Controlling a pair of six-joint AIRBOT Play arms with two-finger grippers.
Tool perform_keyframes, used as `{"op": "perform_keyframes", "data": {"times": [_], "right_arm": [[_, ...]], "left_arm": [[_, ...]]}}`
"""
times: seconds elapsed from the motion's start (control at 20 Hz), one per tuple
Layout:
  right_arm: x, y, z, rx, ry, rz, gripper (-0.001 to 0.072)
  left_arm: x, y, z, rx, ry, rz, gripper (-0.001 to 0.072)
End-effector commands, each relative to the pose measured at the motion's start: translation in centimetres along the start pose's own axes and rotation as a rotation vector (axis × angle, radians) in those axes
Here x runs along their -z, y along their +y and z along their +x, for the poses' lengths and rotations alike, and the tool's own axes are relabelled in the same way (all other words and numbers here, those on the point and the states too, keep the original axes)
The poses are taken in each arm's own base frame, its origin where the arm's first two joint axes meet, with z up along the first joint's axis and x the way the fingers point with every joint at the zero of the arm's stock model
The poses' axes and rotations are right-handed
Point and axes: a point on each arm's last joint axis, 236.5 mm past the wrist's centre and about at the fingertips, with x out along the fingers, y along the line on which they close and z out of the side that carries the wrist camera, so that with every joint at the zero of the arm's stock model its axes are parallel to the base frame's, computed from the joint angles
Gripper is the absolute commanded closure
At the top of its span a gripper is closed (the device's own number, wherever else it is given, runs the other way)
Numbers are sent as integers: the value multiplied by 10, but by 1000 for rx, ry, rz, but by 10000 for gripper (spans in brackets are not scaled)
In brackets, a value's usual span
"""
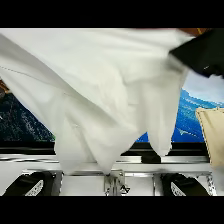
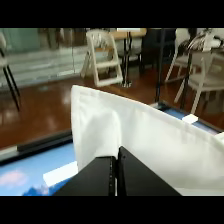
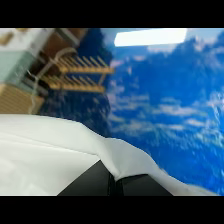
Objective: Fold the shirts.
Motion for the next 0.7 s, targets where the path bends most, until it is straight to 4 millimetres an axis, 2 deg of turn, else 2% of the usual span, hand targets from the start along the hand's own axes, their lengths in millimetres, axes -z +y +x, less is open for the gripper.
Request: {"op": "perform_keyframes", "data": {"times": [0.0,0.15,0.3,0.45,0.55,0.6,0.65], "right_arm": [[59,-47,49,67,375,23,645],[75,-85,108,68,534,67,645],[100,-105,169,-34,697,140,645],[125,-117,218,-171,820,259,644],[134,-144,245,-179,843,349,620],[138,-157,251,-175,851,382,618],[137,-170,251,-173,851,404,435]], "left_arm": [[103,32,53,-21,325,-114,659],[201,55,102,-12,557,-225,659],[282,64,136,6,741,-303,659],[344,59,165,48,879,-340,659],[380,57,176,74,955,-341,659],[394,58,179,76,984,-349,659],[405,62,180,70,1006,-356,659]]}}
